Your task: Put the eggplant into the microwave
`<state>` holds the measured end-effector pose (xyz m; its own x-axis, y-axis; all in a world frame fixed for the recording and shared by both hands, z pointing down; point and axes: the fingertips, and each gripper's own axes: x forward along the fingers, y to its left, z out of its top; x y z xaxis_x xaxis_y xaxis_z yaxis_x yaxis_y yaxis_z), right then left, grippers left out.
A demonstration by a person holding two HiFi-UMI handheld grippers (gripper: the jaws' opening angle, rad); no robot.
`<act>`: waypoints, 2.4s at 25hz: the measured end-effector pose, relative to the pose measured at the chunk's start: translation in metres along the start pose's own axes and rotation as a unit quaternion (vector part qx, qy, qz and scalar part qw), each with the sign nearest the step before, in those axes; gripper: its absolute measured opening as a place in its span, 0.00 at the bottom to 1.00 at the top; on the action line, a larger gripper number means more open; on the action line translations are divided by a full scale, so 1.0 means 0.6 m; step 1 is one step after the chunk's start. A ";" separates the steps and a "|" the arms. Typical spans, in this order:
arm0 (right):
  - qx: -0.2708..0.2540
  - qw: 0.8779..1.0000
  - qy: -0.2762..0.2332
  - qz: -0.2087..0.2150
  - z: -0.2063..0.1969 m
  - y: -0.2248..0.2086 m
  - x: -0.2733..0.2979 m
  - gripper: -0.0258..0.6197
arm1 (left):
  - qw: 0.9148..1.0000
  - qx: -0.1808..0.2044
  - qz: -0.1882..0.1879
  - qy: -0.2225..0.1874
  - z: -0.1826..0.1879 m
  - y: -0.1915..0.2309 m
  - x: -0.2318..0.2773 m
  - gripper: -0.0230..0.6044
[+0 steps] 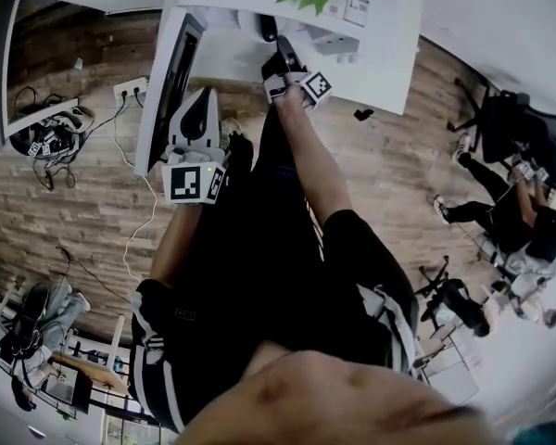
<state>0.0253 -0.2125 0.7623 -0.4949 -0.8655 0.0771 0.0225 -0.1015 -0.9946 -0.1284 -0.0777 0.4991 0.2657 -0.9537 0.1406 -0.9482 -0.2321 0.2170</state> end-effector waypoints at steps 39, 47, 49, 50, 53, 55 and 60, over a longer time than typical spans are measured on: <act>-0.534 0.829 0.073 -0.149 -0.021 0.085 -0.037 0.10 | 1.000 -0.001 -0.013 0.001 -0.009 -0.010 -0.005 0.09; -0.594 0.773 0.137 -0.177 -0.066 0.058 -0.012 0.09 | 1.000 -0.001 -0.014 0.005 -0.013 -0.011 -0.003 0.09; -0.598 0.767 0.144 -0.181 -0.071 0.049 -0.005 0.09 | 1.000 -0.002 -0.012 0.006 -0.015 -0.009 -0.003 0.09; -0.599 0.766 0.146 -0.181 -0.073 0.047 -0.002 0.09 | 1.000 -0.002 -0.011 0.007 -0.016 -0.007 -0.002 0.09; -0.599 0.765 0.150 -0.182 -0.078 0.044 0.008 0.09 | 1.000 -0.004 -0.007 0.008 -0.017 -0.002 -0.002 0.09; -0.598 0.766 0.151 -0.184 -0.079 0.045 0.014 0.09 | 1.000 -0.006 -0.006 0.008 -0.018 0.002 -0.002 0.09; -0.598 0.765 0.152 -0.185 -0.076 0.045 0.030 0.09 | 1.000 -0.009 -0.002 0.012 -0.022 0.010 0.001 0.09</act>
<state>-0.0228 -0.2084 0.7338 -0.4578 -0.7140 0.5298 -0.8891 0.3656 -0.2755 -0.1314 -0.0775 0.5129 0.2745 -0.9476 0.1635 -0.9438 -0.2330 0.2343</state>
